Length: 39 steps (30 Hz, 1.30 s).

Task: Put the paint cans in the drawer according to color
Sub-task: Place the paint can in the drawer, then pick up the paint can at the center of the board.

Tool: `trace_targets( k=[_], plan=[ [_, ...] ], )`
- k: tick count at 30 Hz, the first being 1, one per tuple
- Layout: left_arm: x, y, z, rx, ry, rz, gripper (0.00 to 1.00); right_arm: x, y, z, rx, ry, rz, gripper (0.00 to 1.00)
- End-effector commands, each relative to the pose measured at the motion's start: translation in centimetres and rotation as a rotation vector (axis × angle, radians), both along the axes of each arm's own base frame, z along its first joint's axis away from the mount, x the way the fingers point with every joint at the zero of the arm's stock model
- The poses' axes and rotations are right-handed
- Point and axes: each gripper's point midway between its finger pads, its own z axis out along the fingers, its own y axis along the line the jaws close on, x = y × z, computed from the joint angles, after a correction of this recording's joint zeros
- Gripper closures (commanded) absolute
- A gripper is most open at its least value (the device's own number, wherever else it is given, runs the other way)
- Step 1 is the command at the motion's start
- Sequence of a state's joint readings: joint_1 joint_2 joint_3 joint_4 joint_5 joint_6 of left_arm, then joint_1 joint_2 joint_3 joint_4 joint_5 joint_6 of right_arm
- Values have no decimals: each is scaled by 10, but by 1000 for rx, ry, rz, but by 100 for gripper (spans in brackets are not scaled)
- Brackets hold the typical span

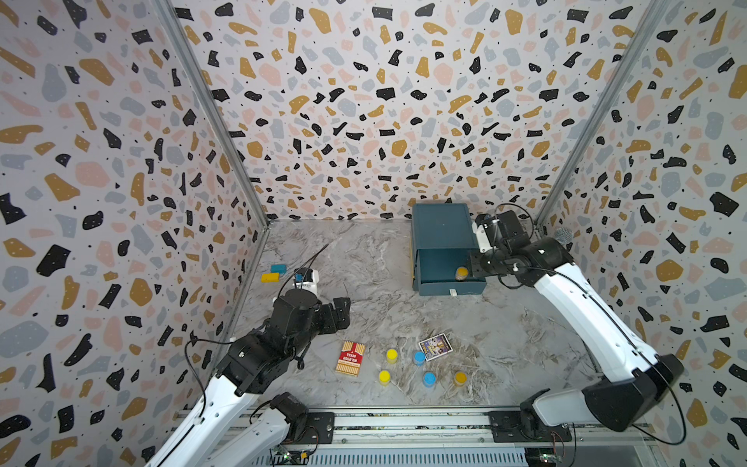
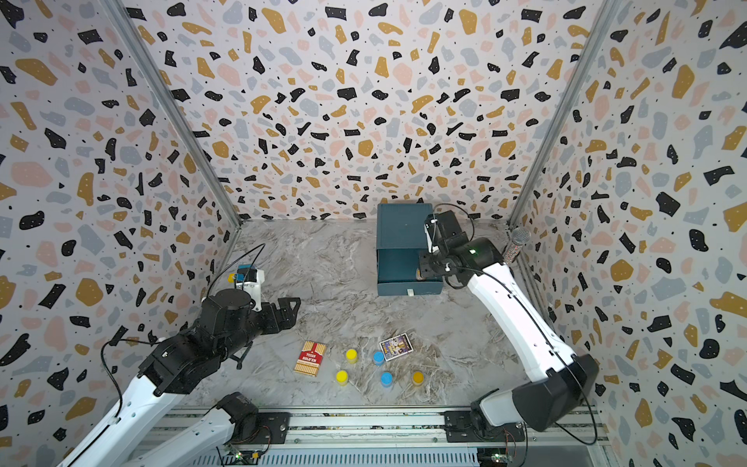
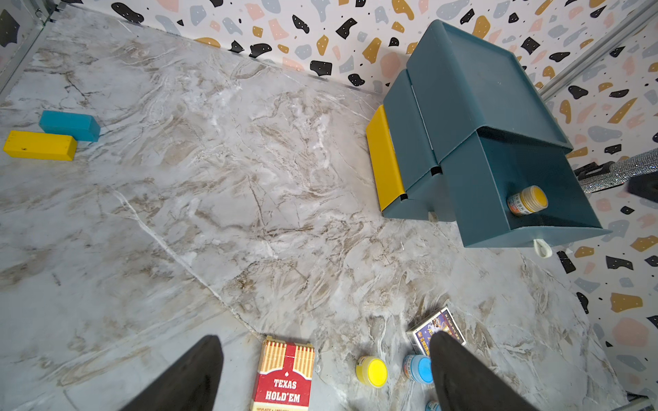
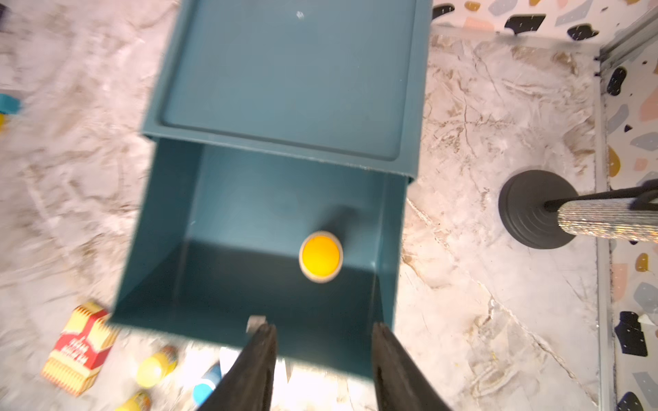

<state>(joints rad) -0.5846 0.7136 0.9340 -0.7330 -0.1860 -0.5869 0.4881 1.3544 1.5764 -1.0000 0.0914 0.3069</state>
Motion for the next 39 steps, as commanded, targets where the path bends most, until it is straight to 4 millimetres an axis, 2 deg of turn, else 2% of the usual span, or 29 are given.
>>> trace_targets(
  k=[1, 5, 7, 10, 15, 19, 23, 26, 28, 31, 39],
  plan=[
    [3, 0, 22, -13, -61, 3, 6, -57, -11, -13, 3, 138, 71, 52],
    [5, 0, 18, -3, -51, 2, 6, -108, -13, -66, -22, 262, 99, 52],
    [5, -1, 15, 6, -43, -6, 6, -132, -7, -96, -49, 305, 116, 50],
    [3, 0, 9, 35, -36, -16, 6, -159, 0, -125, -82, 318, 126, 43],
    [-4, 4, -4, 98, 8, -47, 5, -180, -6, -165, -86, 350, 93, 40],
    [-11, 5, -20, 130, 52, -73, 4, -190, 2, -199, -89, 427, 102, 41],
    [-13, 1, -34, 131, 91, -92, 3, -191, 14, -212, -80, 455, 116, 41],
    [-12, -15, -40, 102, 107, -162, 3, -193, 22, -218, -79, 468, 140, 42],
    [-17, -42, -33, 28, 69, -309, 4, -196, 25, -224, -94, 482, 154, 43],
    [-26, -65, -23, -42, 11, -455, 5, -199, 27, -229, -105, 490, 162, 44],
    [-50, -73, 3, -73, -69, -602, 2, -205, 26, -238, -112, 521, 162, 43]
  ],
)
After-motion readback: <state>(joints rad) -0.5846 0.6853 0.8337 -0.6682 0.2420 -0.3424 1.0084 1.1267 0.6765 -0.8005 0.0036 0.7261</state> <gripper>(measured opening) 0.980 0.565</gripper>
